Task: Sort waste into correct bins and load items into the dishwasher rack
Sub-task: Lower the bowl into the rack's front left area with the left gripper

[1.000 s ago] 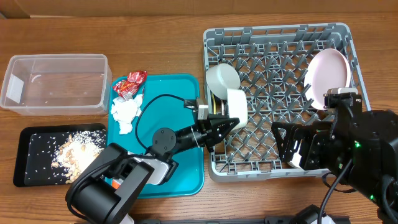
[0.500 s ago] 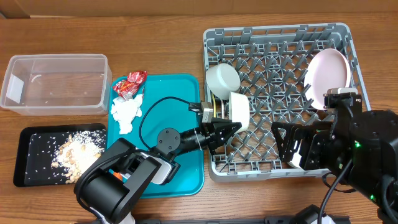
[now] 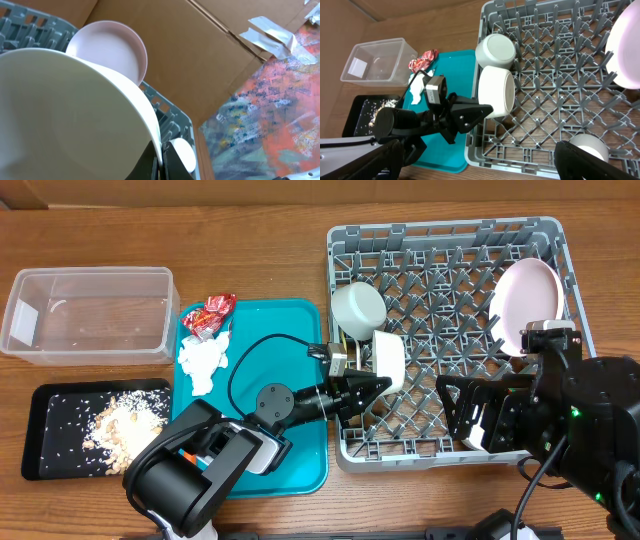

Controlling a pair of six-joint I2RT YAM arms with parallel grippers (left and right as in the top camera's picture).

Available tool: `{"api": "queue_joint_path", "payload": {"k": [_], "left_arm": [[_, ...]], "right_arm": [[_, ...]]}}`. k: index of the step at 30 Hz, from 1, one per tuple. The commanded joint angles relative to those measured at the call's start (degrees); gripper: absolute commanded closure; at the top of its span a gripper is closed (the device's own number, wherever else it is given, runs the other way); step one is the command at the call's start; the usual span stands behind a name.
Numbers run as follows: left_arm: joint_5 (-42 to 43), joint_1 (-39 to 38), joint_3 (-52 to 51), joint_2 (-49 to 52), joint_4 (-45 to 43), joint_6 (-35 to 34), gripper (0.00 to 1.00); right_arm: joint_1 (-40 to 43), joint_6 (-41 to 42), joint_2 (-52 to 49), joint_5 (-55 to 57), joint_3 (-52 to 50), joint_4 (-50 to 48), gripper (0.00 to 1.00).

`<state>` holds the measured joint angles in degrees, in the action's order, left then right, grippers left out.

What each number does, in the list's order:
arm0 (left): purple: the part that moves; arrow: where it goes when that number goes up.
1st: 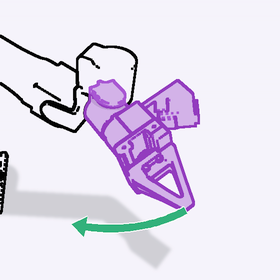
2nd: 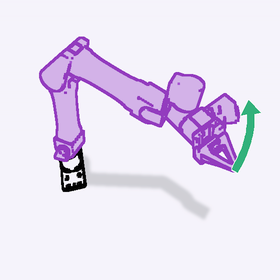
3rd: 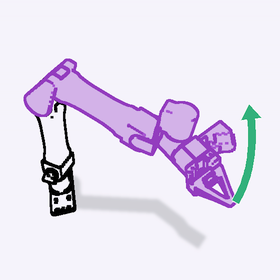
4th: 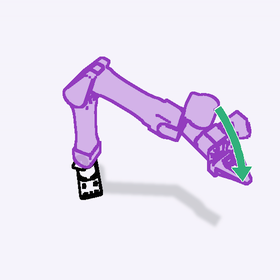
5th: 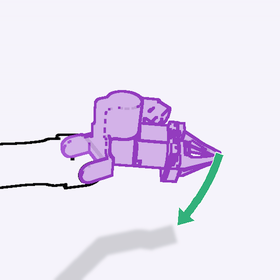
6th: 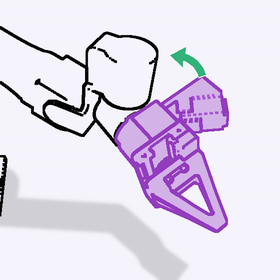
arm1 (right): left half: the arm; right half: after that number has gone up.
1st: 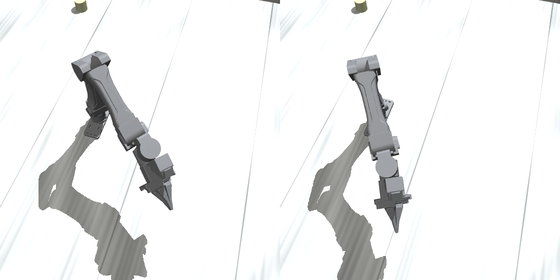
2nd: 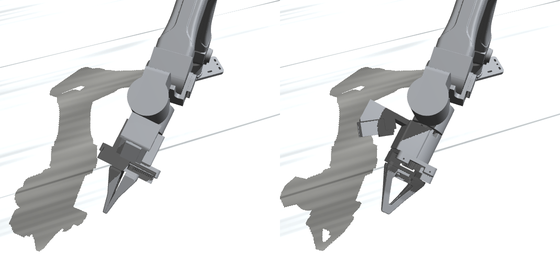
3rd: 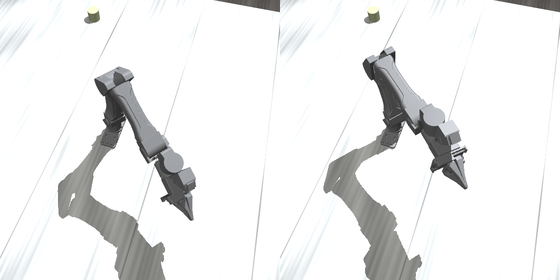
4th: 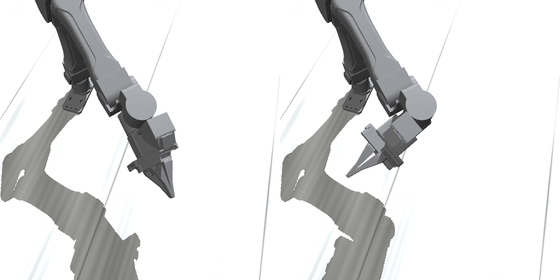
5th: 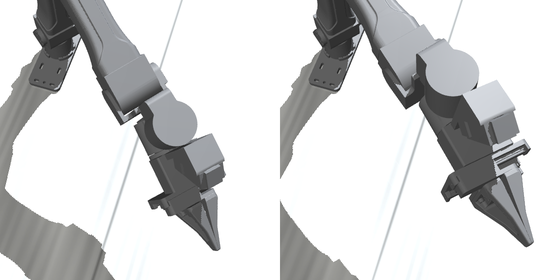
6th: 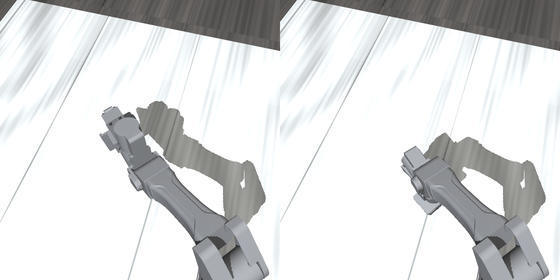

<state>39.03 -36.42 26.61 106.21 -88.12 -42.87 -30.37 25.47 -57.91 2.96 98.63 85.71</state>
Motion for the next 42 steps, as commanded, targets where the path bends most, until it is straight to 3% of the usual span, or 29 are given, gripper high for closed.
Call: {"api": "queue_joint_path", "payload": {"k": [1, 5, 11, 19, 27, 29, 32, 42], "left_arm": [[1.2, -0.4, 0.8, 1.0, 0.9, 1.1, 0.96], [3.0, -0.3, 0.8, 1.0, -1.0, 1.1, 0.96], [5.4, 2.2, 0.8, 1.0, -1.3, -1.0, 0.83], [13.4, 9.3, 0.8, 1.0, -1.4, -7.6, 0.84], [13.8, 10.1, 0.8, 1.0, -0.8, -9.1, 0.81], [13.5, 9.9, 0.8, 1.0, -0.9, -9.8, 0.82], [12.9, 9.7, 0.9, 1.0, -1.1, -12.6, 0.95], [9.1, 9.5, 1.0, 0.9, -2.8, -16.9, 0.96]], "right_arm": [[0.2, 0.3, 0.3, -0.2, 0.8, -0.3, 0.0], [0.2, 0.3, 0.3, -0.1, 0.8, -0.2, 0.0], [0.2, 0.3, 0.3, -0.1, 0.8, -0.1, 0.0], [0.2, 0.3, 0.3, -0.1, 0.8, -0.3, 0.0], [0.2, 0.3, 0.3, -0.1, 0.8, -0.8, 0.0], [0.2, 0.3, 0.3, -0.1, 0.8, -0.8, 0.0], [0.2, 0.3, 0.3, -0.1, 0.8, -0.8, 0.0], [0.2, 0.3, 0.3, -0.1, 0.8, -0.9, 0.0]]}}
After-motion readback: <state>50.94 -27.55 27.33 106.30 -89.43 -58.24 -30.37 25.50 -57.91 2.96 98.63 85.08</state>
